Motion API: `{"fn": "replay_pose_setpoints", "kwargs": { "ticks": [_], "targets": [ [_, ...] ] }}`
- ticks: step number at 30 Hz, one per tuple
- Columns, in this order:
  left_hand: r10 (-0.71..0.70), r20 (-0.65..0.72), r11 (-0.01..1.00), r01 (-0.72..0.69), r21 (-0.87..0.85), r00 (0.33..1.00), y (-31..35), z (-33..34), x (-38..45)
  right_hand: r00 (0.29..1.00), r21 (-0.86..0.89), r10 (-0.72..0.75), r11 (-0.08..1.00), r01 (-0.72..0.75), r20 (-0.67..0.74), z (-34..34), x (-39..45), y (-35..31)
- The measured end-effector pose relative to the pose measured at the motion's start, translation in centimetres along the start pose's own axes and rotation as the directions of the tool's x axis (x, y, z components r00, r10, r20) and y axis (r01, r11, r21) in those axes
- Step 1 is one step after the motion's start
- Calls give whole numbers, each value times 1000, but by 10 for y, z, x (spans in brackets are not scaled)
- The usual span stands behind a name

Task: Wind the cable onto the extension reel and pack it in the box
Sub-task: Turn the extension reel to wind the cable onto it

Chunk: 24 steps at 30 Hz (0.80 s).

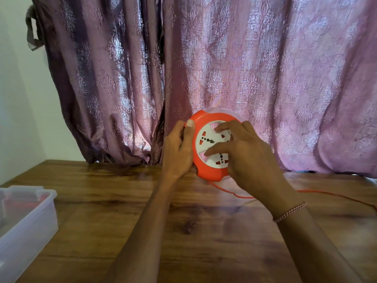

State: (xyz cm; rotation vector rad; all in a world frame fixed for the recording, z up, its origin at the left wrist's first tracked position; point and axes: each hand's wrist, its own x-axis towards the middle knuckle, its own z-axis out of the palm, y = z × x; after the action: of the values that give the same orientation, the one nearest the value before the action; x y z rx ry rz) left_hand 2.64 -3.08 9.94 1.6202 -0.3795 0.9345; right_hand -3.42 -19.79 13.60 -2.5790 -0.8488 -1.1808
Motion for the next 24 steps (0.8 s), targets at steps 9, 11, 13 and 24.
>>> {"fn": "replay_pose_setpoints", "kwargs": {
  "ticks": [9,11,13,24],
  "targets": [
    [30,3,997,-30,64,1000,-1,2,-1,997,-163,54,986,-45,51,5,-2,-2],
    [45,-1,997,-45,70,999,-2,2,-1,996,-152,90,984,-87,13,7,-4,-2],
    [55,1,996,-55,73,999,-1,2,-2,989,-113,146,983,-148,-21,8,-4,-5],
    [-10,2,1000,10,19,1000,1,1,-1,941,-74,335,938,-338,-51,9,-2,-9]
  ]
}}
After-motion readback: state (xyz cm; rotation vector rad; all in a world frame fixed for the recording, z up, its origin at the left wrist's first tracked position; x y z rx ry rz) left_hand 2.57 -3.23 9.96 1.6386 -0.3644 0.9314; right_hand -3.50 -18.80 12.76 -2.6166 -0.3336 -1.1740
